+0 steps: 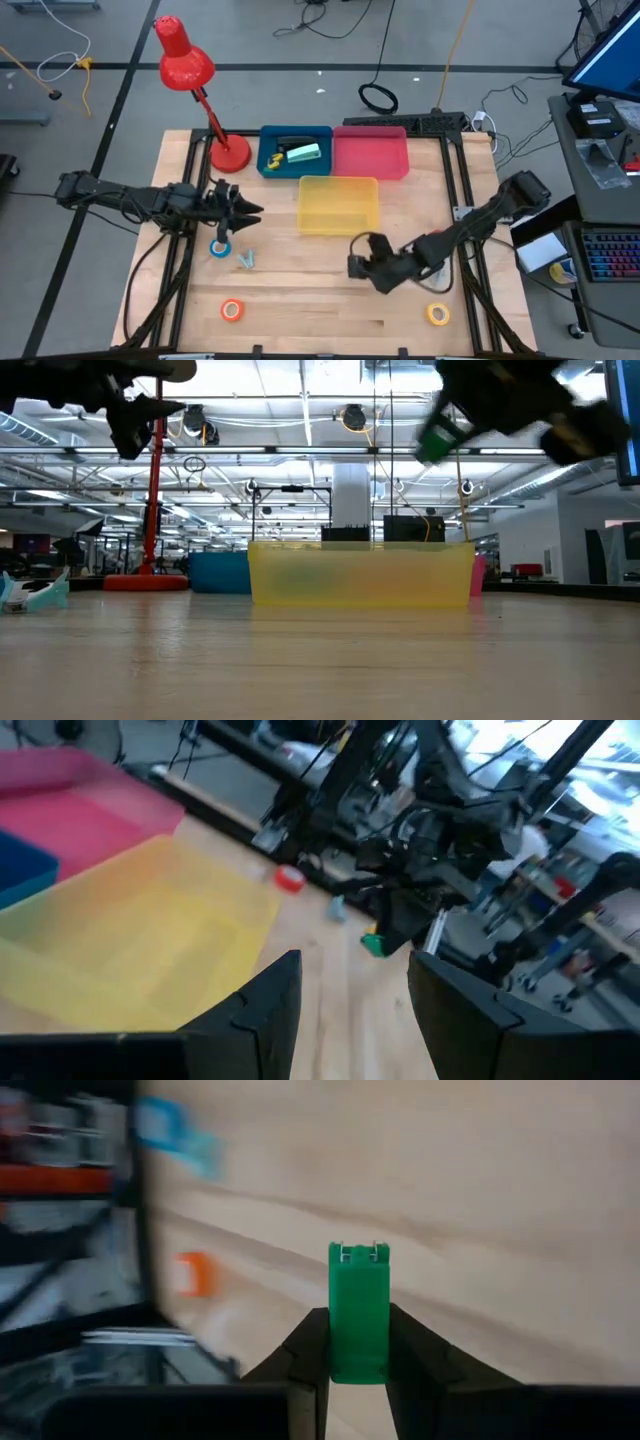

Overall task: Pick and place Stapler, Stapler remover, tape
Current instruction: Put the green small stapler into the blue bin

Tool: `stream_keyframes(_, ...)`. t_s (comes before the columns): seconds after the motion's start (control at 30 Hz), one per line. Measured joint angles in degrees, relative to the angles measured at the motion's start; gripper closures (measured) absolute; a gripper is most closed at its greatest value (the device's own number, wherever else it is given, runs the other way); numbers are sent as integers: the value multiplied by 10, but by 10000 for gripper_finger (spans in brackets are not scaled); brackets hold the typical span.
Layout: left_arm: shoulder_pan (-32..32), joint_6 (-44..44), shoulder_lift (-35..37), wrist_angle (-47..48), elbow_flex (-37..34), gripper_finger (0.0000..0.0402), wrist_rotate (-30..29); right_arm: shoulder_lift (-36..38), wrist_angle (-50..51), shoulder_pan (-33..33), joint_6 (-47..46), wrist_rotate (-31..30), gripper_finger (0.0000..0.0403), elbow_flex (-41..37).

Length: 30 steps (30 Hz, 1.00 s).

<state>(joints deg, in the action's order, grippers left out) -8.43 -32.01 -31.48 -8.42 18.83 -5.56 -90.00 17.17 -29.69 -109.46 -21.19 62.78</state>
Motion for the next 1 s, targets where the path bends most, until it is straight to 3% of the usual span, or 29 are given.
stream_keyframes(0.2, 0, 1, -25, -63, 0, 217, 0, 15, -172, 66, 236, -29, 346, 0)
stream_keyframes(0.4, 0, -22, -99, -133, 1, 218, 44, -6, -341, 140, 420, 39, 346, 1)
stream_keyframes(0.57, 0, 0, -158, -193, 2, 218, 74, -28, -394, 180, 442, 119, 346, 1)
stream_keyframes(0.8, 0, 111, -210, -257, 2, 218, 85, -50, -408, 199, 426, 216, 346, 1)
stream_keyframes(1.0, 0, 217, -240, -240, 41, 218, 86, -49, -411, 212, 399, 273, 346, 1)
